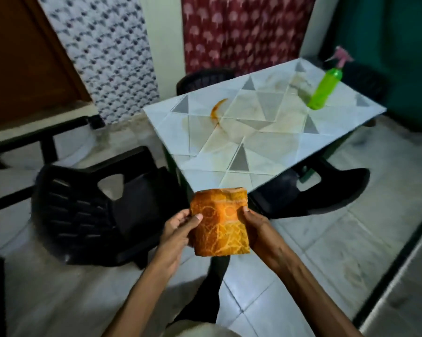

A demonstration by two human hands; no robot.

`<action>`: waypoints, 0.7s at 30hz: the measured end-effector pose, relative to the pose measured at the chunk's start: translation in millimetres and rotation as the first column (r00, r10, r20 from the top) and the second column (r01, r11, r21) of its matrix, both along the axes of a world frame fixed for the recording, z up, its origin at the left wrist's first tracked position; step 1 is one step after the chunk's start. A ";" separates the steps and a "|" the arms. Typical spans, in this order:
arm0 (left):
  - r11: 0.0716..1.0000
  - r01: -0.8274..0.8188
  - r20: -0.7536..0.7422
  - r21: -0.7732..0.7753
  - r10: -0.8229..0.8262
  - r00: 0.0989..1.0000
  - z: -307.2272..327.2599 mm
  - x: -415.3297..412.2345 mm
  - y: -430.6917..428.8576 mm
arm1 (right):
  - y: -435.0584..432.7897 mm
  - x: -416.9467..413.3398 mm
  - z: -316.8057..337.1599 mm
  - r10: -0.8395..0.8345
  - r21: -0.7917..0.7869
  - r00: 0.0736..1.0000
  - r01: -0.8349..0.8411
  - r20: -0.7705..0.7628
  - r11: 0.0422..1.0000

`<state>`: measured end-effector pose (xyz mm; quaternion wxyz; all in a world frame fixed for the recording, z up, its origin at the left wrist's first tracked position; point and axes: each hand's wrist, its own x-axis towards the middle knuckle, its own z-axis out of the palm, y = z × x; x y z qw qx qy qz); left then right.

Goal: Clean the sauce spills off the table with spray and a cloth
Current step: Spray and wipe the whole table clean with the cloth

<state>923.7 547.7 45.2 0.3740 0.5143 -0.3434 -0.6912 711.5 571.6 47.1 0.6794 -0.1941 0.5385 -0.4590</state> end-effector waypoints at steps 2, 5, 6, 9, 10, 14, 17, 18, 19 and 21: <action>1.000 0.021 0.001 -0.018 -0.021 1.000 -0.9 -41.4 -37.2 | -29.3 -37.9 -1.9 -0.080 0.009 0.997 0.080 0.012 0.997; 0.998 0.054 -0.033 -0.022 -0.055 0.998 -1.7 -101.0 -86.3 | -71.2 -87.0 0.0 -0.165 0.032 0.984 0.163 0.065 0.986; 0.997 0.071 -0.038 -0.012 -0.071 0.997 -3.1 -117.6 -100.4 | -81.5 -100.4 1.2 -0.195 0.053 0.977 0.191 0.090 0.980; 0.994 0.112 -0.044 0.015 -0.111 0.993 -1.8 -172.4 -143.8 | -108.1 -150.2 2.7 -0.273 0.144 0.941 0.247 0.198 0.958; 0.992 0.125 -0.038 0.021 -0.124 0.992 -0.2 -188.4 -157.1 | -116.0 -165.8 4.7 -0.287 0.159 0.931 0.255 0.226 0.954; 0.986 0.159 -0.011 0.045 -0.159 0.987 2.5 -254.0 -199.3 | -149.0 -229.5 7.4 -0.311 0.168 0.913 0.274 0.263 0.947; 0.988 0.152 0.022 0.032 -0.153 0.988 -1.3 -293.4 -220.1 | -171.1 -267.3 6.6 -0.303 0.170 0.914 0.265 0.268 0.949; 0.989 0.145 0.030 0.032 -0.146 0.989 -2.8 -305.0 -224.9 | -176.8 -278.9 6.3 -0.292 0.170 0.916 0.253 0.275 0.952; 0.991 0.127 0.040 0.035 -0.128 0.991 -3.5 -320.9 -229.8 | -185.1 -295.4 5.1 -0.275 0.176 0.921 0.233 0.275 0.956; 0.995 0.091 0.061 0.039 -0.094 0.994 -5.7 -345.9 -234.8 | -198.6 -321.9 1.7 -0.239 0.175 0.928 0.194 0.286 0.965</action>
